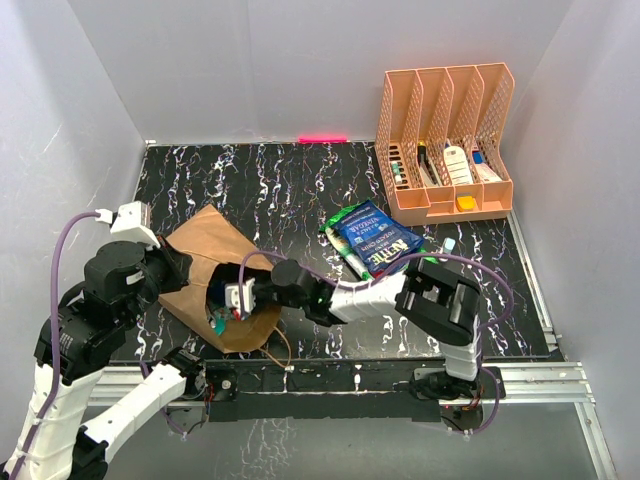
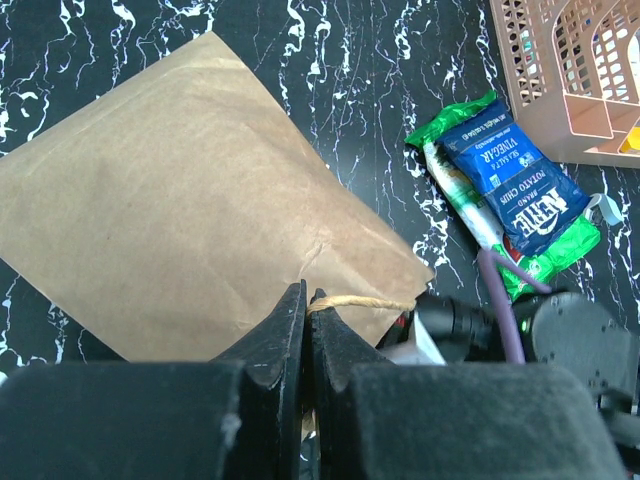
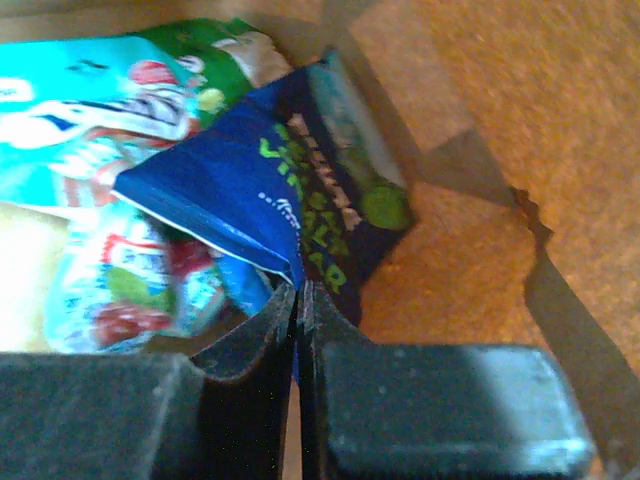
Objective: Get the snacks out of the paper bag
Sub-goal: Take out the snack from the paper bag.
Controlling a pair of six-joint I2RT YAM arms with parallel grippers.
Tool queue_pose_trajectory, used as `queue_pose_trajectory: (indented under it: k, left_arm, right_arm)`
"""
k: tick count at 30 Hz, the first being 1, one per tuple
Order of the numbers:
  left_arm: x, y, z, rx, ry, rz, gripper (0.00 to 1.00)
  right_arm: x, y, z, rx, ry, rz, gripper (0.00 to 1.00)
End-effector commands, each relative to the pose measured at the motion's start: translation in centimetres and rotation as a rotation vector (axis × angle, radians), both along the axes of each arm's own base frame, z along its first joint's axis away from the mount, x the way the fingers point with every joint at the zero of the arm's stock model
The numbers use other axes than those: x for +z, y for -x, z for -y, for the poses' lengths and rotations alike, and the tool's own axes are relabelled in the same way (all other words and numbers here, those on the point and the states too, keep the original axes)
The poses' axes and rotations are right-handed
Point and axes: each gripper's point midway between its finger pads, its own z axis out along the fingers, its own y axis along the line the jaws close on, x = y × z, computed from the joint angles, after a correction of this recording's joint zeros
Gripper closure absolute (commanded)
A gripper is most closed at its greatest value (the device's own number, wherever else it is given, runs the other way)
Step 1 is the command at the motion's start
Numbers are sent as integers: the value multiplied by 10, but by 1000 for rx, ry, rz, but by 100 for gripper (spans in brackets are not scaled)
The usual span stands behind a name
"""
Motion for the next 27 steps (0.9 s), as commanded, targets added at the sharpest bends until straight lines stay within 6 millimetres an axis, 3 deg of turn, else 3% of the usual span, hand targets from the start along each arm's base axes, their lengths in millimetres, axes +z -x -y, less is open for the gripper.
queue_pose_trajectory:
  k: [1, 6, 17, 27]
  left_arm:
    - [5, -2, -3, 17, -4, 23, 100]
    - [6, -1, -2, 13, 1, 23, 100]
    - [9, 1, 0, 3, 22, 21, 100]
    - [11, 2, 3, -6, 36, 24, 100]
  right_arm:
    - [21, 19, 1, 22, -80, 48, 93]
    - [22, 7, -8, -21, -78, 88, 91]
    - [28, -15, -34, -77, -96, 196, 61]
    - [12, -36, -57, -102, -49, 233, 57]
